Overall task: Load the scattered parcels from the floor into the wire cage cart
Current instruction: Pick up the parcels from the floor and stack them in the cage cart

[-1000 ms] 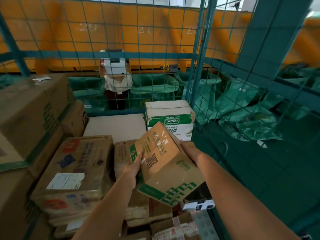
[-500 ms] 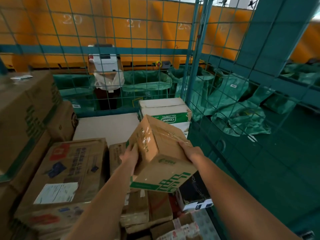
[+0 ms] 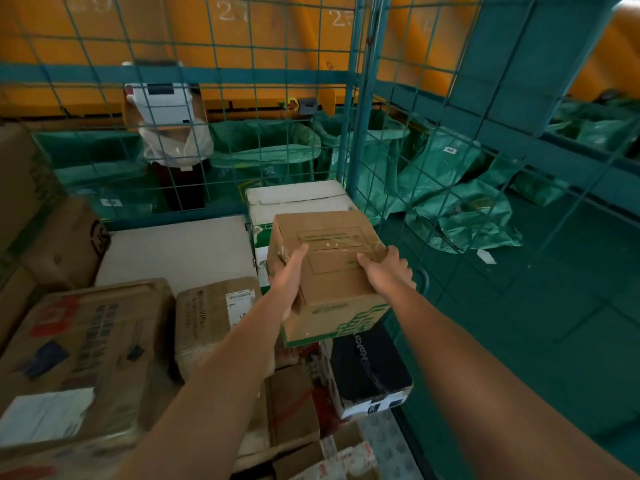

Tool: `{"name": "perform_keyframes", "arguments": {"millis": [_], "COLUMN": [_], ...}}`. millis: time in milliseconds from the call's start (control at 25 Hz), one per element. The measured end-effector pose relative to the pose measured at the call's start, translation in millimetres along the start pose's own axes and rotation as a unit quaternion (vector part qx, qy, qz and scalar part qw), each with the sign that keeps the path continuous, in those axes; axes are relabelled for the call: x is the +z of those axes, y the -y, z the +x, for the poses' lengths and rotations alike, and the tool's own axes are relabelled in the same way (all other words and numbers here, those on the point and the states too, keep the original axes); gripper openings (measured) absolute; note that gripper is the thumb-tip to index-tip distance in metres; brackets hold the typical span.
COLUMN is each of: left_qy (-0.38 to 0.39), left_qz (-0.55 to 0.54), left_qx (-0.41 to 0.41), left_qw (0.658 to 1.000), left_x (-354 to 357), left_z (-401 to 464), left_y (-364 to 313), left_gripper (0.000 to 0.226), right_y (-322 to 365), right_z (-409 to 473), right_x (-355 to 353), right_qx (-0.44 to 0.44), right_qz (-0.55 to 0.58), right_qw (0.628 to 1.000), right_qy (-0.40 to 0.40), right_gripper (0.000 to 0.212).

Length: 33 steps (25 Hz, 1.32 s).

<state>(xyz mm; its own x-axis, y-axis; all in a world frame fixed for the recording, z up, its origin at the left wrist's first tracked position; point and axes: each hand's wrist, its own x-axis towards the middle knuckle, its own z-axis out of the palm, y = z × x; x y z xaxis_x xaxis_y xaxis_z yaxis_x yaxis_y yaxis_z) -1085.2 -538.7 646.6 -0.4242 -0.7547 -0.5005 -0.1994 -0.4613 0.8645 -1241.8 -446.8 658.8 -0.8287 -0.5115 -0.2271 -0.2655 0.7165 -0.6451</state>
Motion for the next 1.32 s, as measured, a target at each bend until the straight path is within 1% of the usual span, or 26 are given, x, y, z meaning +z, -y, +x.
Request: {"name": "perform_keyframes", "arguments": {"millis": [80, 120, 240, 320, 400, 440, 520, 600, 680, 760, 840, 960, 1080, 1200, 1320], "left_qy": [-0.068, -0.086, -0.052, -0.069, -0.097, -0.091, -0.061, -0.054, -0.070, -0.076, -0.066, -0.046, -0.035, -0.038, -0.044], "left_qz": [0.057, 0.080, 0.049, 0.074, 0.134, 0.154, 0.142, 0.133, 0.149, 0.156, 0.156, 0.173, 0.199, 0.199, 0.237], "left_qx": [0.021, 0.031, 0.021, 0.020, 0.011, 0.014, 0.026, 0.020, 0.021, 0.022, 0.022, 0.021, 0.005, -0.045, -0.061], "left_qw": [0.996, 0.993, 0.997, 0.995, 0.986, 0.984, 0.988, 0.989, 0.986, 0.985, 0.985, 0.984, 0.979, 0.978, 0.969], "left_x": [20.1, 29.0, 57.6, 75.5, 94.6, 101.3, 110.0, 113.2, 113.0, 108.5, 103.7, 100.7, 99.7, 102.1, 108.6], "left_z": [9.8, 23.7, 67.5, 93.2, 126.6, 145.5, 181.3, 212.3, 236.2, 259.8, 279.1, 298.8, 309.7, 305.9, 299.3], "left_y": [-7.5, -7.6, -2.9, -0.1, 9.2, 14.4, 26.9, 43.4, 57.5, 66.1, 67.6, 73.4, 86.4, 94.4, 91.6], "left_gripper": [0.090, 0.084, 0.069, 0.063, 0.064, 0.063, 0.059, 0.063, 0.068, 0.066, 0.066, 0.081, 0.092, 0.090, 0.089], "right_y": [-5.4, -9.8, -34.2, -47.0, -59.0, -65.2, -74.8, -83.9, -88.8, -90.8, -91.1, -91.4, -94.0, -103.2, -104.0], "right_z": [25.8, 40.0, 89.4, 124.2, 158.5, 172.5, 196.4, 220.2, 240.4, 258.9, 277.2, 297.6, 303.4, 294.8, 294.0], "right_x": [0.0, 0.6, 3.7, 8.8, 19.7, 28.1, 46.6, 68.9, 87.2, 103.9, 119.5, 135.6, 148.6, 155.5, 153.3], "right_qx": [-0.031, -0.043, -0.067, -0.072, -0.076, -0.076, -0.085, -0.101, -0.115, -0.118, -0.122, -0.128, -0.133, -0.154, -0.185], "right_qz": [-0.022, -0.033, -0.089, -0.103, -0.113, -0.118, -0.140, -0.160, -0.173, -0.176, -0.170, -0.178, -0.229, -0.301, -0.369], "right_qw": [0.999, 0.998, 0.992, 0.989, 0.986, 0.985, 0.981, 0.976, 0.970, 0.968, 0.968, 0.965, 0.955, 0.934, 0.905], "right_qy": [0.005, 0.013, 0.052, 0.079, 0.097, 0.102, 0.104, 0.111, 0.122, 0.134, 0.141, 0.141, 0.132, 0.118, 0.106], "right_gripper": [0.080, 0.078, 0.074, 0.072, 0.071, 0.073, 0.081, 0.087, 0.088, 0.088, 0.090, 0.088, 0.083, 0.077, 0.076]}}
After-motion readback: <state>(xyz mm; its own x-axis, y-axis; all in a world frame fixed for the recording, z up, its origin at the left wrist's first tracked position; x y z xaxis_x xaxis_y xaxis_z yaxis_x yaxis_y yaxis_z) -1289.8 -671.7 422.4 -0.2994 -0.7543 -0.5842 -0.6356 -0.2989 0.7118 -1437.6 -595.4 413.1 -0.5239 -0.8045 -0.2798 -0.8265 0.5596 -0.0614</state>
